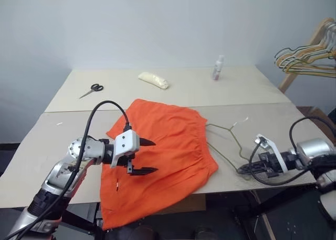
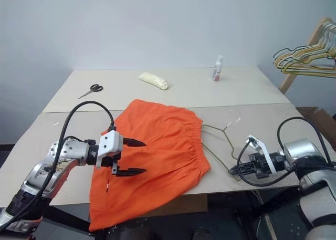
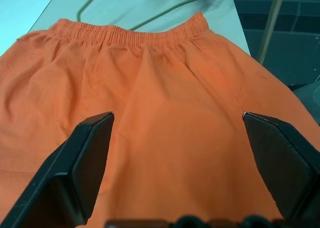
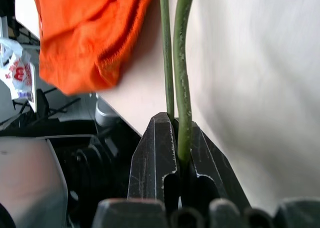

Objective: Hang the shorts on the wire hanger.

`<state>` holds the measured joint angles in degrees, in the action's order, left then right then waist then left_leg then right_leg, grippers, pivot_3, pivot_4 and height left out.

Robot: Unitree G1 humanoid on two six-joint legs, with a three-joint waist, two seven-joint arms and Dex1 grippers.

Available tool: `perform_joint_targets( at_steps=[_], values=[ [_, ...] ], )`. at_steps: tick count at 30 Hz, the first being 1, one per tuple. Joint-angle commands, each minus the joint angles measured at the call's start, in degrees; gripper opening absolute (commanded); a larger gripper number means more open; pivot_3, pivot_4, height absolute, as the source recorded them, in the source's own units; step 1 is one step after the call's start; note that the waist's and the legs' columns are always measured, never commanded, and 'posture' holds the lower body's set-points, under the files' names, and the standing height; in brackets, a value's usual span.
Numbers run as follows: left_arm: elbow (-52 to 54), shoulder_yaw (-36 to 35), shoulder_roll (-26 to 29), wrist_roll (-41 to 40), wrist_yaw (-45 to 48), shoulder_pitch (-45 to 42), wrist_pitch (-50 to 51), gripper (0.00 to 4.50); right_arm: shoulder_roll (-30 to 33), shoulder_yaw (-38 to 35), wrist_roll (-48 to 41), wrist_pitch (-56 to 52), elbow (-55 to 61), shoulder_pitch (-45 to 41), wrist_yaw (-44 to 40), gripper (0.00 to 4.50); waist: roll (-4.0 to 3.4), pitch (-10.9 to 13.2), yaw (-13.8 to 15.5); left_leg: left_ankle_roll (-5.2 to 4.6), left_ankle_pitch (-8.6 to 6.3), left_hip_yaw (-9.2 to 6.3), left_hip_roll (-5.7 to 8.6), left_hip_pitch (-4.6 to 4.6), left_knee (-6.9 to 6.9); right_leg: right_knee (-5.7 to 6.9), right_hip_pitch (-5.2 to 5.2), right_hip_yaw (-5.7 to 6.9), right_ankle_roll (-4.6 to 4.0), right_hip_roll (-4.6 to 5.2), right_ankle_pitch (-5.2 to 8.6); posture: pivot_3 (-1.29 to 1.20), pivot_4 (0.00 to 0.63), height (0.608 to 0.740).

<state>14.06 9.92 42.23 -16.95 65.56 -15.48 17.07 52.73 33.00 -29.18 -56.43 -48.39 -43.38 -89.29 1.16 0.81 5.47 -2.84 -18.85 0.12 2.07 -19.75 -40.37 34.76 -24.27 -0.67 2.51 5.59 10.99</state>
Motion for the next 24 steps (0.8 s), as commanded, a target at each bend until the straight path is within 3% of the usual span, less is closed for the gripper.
perform_joint_targets(
  at_steps=[1,7,12,16,20,24],
  values=[
    [1.6,-0.8,0.0,0.4,-0.8,-0.6,-1.3,4.47,-2.7,-1.1,2.2,0.9,-4.3,-4.5,-3.2,0.00,0.00,0.0,0.0,0.01,0.00,0.00,0.00,-0.01,0.00,0.01,-0.01,0.00,0.00,-0.02,0.00,0.19,0.000,0.740],
    [1.7,-0.8,-0.2,0.5,-1.5,-0.2,-1.5,4.47,-6.3,-4.2,7.4,4.3,-11.0,-7.5,-3.0,0.00,-0.02,0.0,0.3,0.04,0.03,-0.06,0.07,-0.08,-0.02,0.09,-0.07,0.04,0.00,0.04,0.00,0.20,0.000,0.740],
    [1.7,-0.6,-0.2,0.4,-1.4,0.1,-1.7,4.47,-5.2,-10.6,8.1,7.7,-11.4,-8.6,-3.2,0.00,-0.04,0.0,0.2,0.08,0.05,-0.08,0.09,-0.11,-0.03,0.12,-0.08,0.05,0.00,0.04,0.00,0.19,0.000,0.740],
    [1.3,-0.2,-0.6,0.4,-1.3,-0.3,-1.8,4.47,-4.2,-14.9,9.2,13.3,-6.9,-6.0,-2.0,0.00,-0.05,0.0,0.1,0.08,0.05,-0.08,0.09,-0.11,-0.02,0.12,-0.10,0.05,0.00,0.03,0.00,0.17,0.000,0.740],
    [0.2,-0.2,-0.8,0.8,-0.9,-1.4,-2.5,4.47,-3.2,-18.8,12.0,22.9,4.6,-0.7,5.4,0.00,-0.05,0.0,0.1,0.07,0.04,-0.09,0.07,-0.10,-0.02,0.13,-0.08,0.06,0.00,0.03,0.00,0.16,0.000,0.740],
    [-2.1,-1.0,-1.6,1.5,-1.9,-4.1,-3.1,4.47,-3.4,-23.7,11.7,23.4,14.0,1.2,10.4,0.00,-0.11,0.0,0.0,0.07,0.04,-0.08,0.08,-0.11,-0.02,0.14,-0.10,0.04,0.00,0.03,0.00,0.14,0.000,0.740]
  ],
)
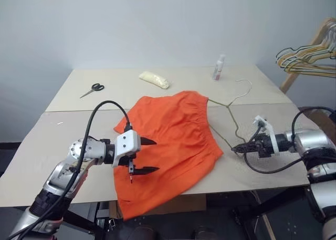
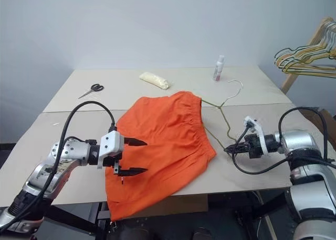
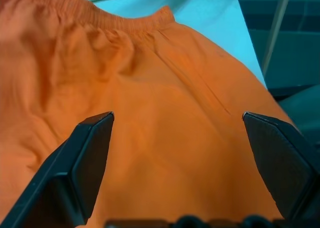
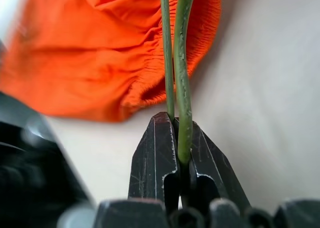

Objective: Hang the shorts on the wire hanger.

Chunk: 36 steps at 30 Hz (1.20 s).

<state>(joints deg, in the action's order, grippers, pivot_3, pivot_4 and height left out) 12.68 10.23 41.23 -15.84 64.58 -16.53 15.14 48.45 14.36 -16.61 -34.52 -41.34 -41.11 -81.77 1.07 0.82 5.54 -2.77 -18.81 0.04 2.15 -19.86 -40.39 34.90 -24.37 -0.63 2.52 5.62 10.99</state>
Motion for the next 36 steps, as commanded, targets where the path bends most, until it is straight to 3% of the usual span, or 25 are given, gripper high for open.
perform_joint_targets(
  at_steps=[1,6,15,21,26,36],
  values=[
    [-1.6,-1.6,-1.1,0.7,-1.6,-4.0,-1.6,4.47,0.7,-6.1,-1.1,1.4,9.0,-0.9,4.2,0.00,-0.03,0.0,0.0,0.00,0.00,0.01,0.00,0.00,0.00,0.01,-0.01,-0.01,0.00,0.00,0.00,0.14,0.000,0.740],
    [-6.1,-5.2,-3.3,-0.6,-5.0,-11.0,-2.3,4.47,1.2,-8.4,1.5,7.5,19.8,1.7,8.3,0.00,-0.02,0.0,-0.1,0.00,0.00,-0.01,-0.02,-0.02,0.00,-0.01,-0.01,0.01,0.00,-0.03,0.00,0.13,0.000,0.740],
    [-17.7,-9.4,-5.0,-1.3,-4.6,-26.5,-6.5,4.47,0.4,-4.3,11.8,19.9,27.0,4.6,14.3,0.00,0.00,0.0,-0.2,0.37,0.21,0.03,0.07,-0.06,-0.04,-0.02,0.03,0.03,0.03,-0.02,-0.02,0.14,0.000,0.740],
    [-28.1,-5.8,-3.5,0.0,6.4,-33.2,-11.7,4.47,-2.1,-0.4,18.4,22.8,27.1,3.8,18.2,0.00,0.00,0.0,-1.1,0.46,0.28,0.06,0.11,-0.04,-0.04,0.04,0.05,0.01,0.02,-0.16,-0.02,0.14,0.000,0.740],
    [-40.2,-0.3,-3.7,5.8,14.8,-39.1,-18.9,4.47,-4.7,1.0,20.8,22.0,27.4,1.7,19.3,0.00,0.01,0.0,-1.8,0.46,0.29,0.07,0.12,-0.04,-0.06,0.05,0.10,0.02,0.03,-0.21,-0.02,0.14,0.000,0.740],
    [-55.7,3.2,-6.8,12.7,20.0,-47.5,-25.7,4.47,-5.8,2.8,22.9,18.1,31.3,0.0,16.8,0.00,0.03,0.0,-2.1,0.37,0.24,0.07,0.09,-0.14,-0.11,0.02,0.07,0.04,0.05,-0.26,-0.02,0.13,0.000,0.740]
  ],
)
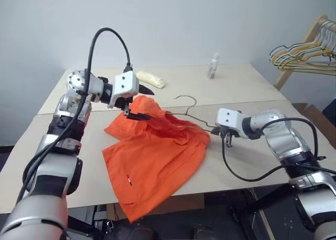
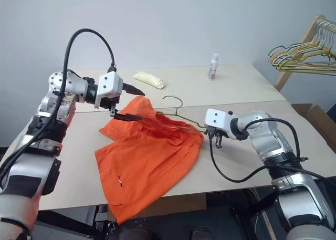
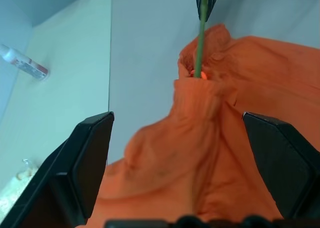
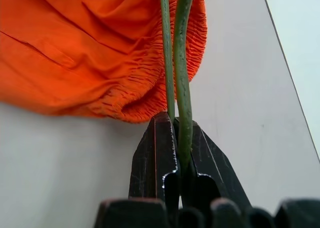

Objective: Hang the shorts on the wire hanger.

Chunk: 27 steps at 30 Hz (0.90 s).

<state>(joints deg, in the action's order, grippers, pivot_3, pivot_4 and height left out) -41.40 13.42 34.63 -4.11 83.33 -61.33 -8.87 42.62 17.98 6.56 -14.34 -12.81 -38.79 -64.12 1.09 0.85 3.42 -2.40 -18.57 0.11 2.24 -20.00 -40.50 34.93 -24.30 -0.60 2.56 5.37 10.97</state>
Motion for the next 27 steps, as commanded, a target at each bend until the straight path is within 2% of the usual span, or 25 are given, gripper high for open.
perform_joint_targets(
  at_steps=[1,9,12,23,24,27],
  values=[
    [-2.5,0.2,-0.5,1.2,2.0,-3.2,-1.9,4.47,-0.1,-0.8,-0.5,-3.1,3.5,-2.6,-1.3,0.00,0.00,0.0,0.0,-0.02,-0.01,0.00,-0.01,-0.02,-0.03,0.00,0.00,0.01,0.00,0.00,0.00,0.12,0.000,0.740],
    [-5.4,0.0,-2.5,2.5,4.5,-4.6,-2.7,4.47,-0.2,-1.2,-1.1,-9.4,7.1,-4.6,-3.1,0.00,0.00,0.0,-0.5,-0.13,-0.08,-0.04,-0.04,-0.20,-0.37,0.08,-0.06,0.04,0.07,-0.01,-0.04,0.12,0.000,0.740],
    [-6.6,0.0,-3.0,3.0,4.5,-5.2,-2.3,3.86,0.3,-1.4,-1.0,-9.7,8.0,-4.7,-3.4,0.00,0.00,0.0,-0.6,-0.15,-0.09,-0.04,-0.04,-0.21,-0.39,0.09,-0.06,0.04,0.08,-0.02,-0.05,0.11,0.000,0.740],
    [-10.6,0.9,-3.9,7.3,2.2,-6.4,-2.2,0.20,0.9,-2.1,-1.7,-10.5,11.0,-3.9,-3.4,0.00,0.00,0.0,-0.9,-0.15,-0.09,-0.04,-0.04,-0.21,-0.39,0.09,-0.06,0.04,0.09,-0.02,-0.05,0.10,0.000,0.740],
    [-10.8,0.9,-4.0,7.8,1.9,-6.4,-2.3,0.03,1.0,-2.2,-1.8,-10.7,11.2,-3.8,-3.4,0.00,0.00,0.0,-0.9,-0.15,-0.09,-0.04,-0.04,-0.21,-0.39,0.09,-0.06,0.04,0.09,-0.02,-0.05,0.10,0.000,0.740],
    [-11.1,0.7,-4.0,8.1,1.7,-6.5,-2.4,0.03,1.3,-2.2,-1.5,-10.6,11.6,-3.6,-3.2,0.00,0.00,0.0,-0.9,-0.16,-0.09,-0.04,-0.03,-0.22,-0.40,0.09,-0.06,0.03,0.10,-0.01,-0.06,0.10,0.000,0.740]
  ],
)
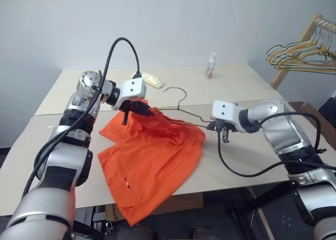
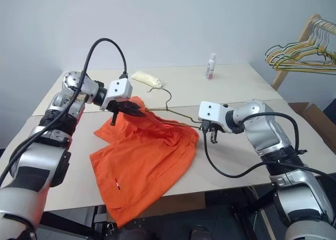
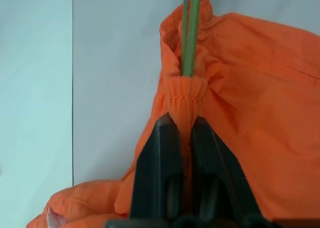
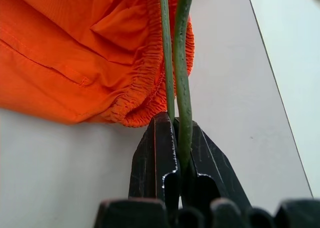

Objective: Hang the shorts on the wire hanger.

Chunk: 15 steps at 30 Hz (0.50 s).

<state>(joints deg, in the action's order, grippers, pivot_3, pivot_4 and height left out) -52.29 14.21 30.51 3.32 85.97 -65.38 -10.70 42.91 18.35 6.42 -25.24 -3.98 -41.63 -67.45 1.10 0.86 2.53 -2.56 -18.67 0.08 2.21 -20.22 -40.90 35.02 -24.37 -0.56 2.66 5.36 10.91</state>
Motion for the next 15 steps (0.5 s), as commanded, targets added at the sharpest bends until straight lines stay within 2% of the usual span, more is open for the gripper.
perform_joint_targets(
  at_steps=[1,4,9,12,15],
  values=[
    [-0.3,-0.2,0.1,0.7,-1.0,-2.5,-0.7,0.03,1.1,-2.5,-1.2,0.5,2.9,-0.6,0.2,0.00,0.00,0.0,0.0,0.00,0.00,0.00,0.00,0.00,0.00,0.00,0.00,0.00,0.00,0.00,0.00,0.10,0.000,0.740],
    [-0.5,-0.2,0.3,1.2,-1.7,-2.4,-1.6,0.03,1.0,-3.6,-2.3,3.2,3.2,0.0,0.7,0.00,0.00,0.0,-0.1,0.00,0.00,0.00,0.00,0.00,0.00,0.00,0.00,0.00,0.00,0.00,0.00,0.10,0.000,0.740],
    [-0.1,-1.0,0.3,1.3,-3.8,-1.7,-3.7,0.03,1.0,-4.8,-0.1,14.3,1.3,2.0,6.1,0.00,0.00,0.0,-0.1,0.00,0.00,0.02,0.01,0.00,0.00,0.00,0.00,-0.02,0.01,0.01,-0.01,0.10,0.000,0.740],
    [-0.2,-1.5,0.7,1.4,-5.5,-1.9,-4.4,0.00,2.2,-6.1,-1.5,14.1,1.6,3.5,5.7,0.78,0.01,0.0,-0.1,0.00,0.00,0.02,0.00,0.01,-0.01,0.00,0.00,-0.03,0.02,0.01,-0.01,0.10,0.000,0.740],
    [-0.2,-1.7,1.4,1.2,-5.5,-2.1,-4.9,0.00,2.4,-8.6,-3.2,12.0,2.1,4.4,6.4,1.82,0.01,0.0,-0.1,0.00,0.00,0.01,0.00,0.00,0.00,0.00,0.00,-0.03,0.02,0.00,-0.01,0.10,0.000,0.740]
  ],
)
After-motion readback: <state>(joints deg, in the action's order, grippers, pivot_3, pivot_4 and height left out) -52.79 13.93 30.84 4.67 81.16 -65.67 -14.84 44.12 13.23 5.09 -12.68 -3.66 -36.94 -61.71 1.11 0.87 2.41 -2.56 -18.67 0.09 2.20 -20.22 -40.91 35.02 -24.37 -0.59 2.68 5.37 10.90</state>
